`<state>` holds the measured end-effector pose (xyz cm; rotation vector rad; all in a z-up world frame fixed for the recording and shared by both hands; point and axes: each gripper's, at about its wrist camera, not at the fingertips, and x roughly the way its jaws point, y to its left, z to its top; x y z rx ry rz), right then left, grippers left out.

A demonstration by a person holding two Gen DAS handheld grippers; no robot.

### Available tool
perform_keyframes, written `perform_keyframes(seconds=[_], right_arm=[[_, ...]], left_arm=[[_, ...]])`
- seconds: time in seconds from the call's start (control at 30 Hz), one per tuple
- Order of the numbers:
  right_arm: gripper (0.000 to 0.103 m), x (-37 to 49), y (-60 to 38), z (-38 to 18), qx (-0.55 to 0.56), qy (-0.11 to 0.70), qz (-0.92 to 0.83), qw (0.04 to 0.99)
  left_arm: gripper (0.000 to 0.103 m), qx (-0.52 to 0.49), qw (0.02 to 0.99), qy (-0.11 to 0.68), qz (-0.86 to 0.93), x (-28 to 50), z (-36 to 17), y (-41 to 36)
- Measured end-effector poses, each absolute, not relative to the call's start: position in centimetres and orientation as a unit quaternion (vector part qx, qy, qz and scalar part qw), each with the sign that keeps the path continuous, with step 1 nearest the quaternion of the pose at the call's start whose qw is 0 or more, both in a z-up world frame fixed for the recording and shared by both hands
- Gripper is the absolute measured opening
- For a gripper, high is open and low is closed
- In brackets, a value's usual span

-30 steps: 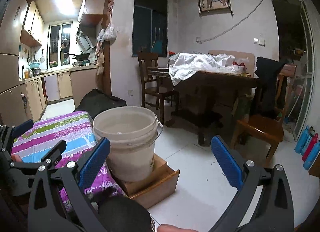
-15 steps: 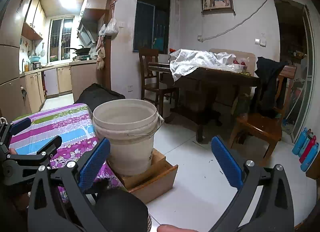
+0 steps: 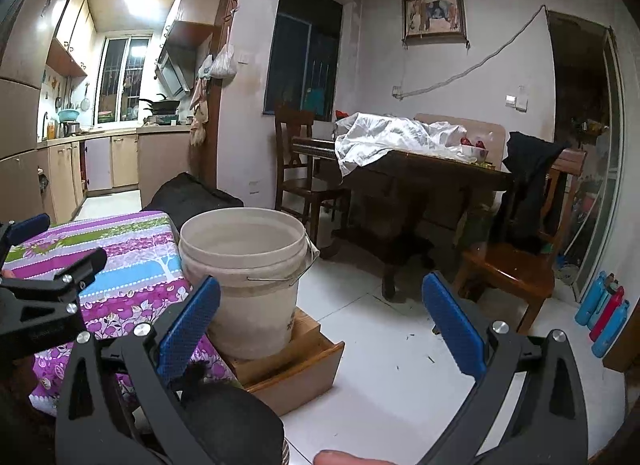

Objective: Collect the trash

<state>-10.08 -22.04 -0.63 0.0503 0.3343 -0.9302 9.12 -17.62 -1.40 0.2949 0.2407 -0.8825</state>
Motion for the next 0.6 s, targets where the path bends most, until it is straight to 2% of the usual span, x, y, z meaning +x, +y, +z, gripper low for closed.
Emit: perform_keyframes(seconds=[0.3, 0.43, 0.6], right_arm=[[0.098, -10.18, -22.47, -0.61, 0.034, 0.159, -0.448, 0.879], [0.098, -10.04, -22.54, -0.87, 0.037, 0.162, -0.447, 0.879], [0.098, -9.86, -22.47, -1.0, 0.037, 0.164, -0.445, 0.879]], left_arm=[[0.097, 0.13, 0.89, 0.112, -0.422, 9.26, -1.39, -17.4], [0.098, 0.131, 0.886, 0.139, -0.423, 9.79, -1.58, -17.7], [0.098, 0.14, 0.889, 0.126, -0.418, 9.5, -1.68, -17.8]])
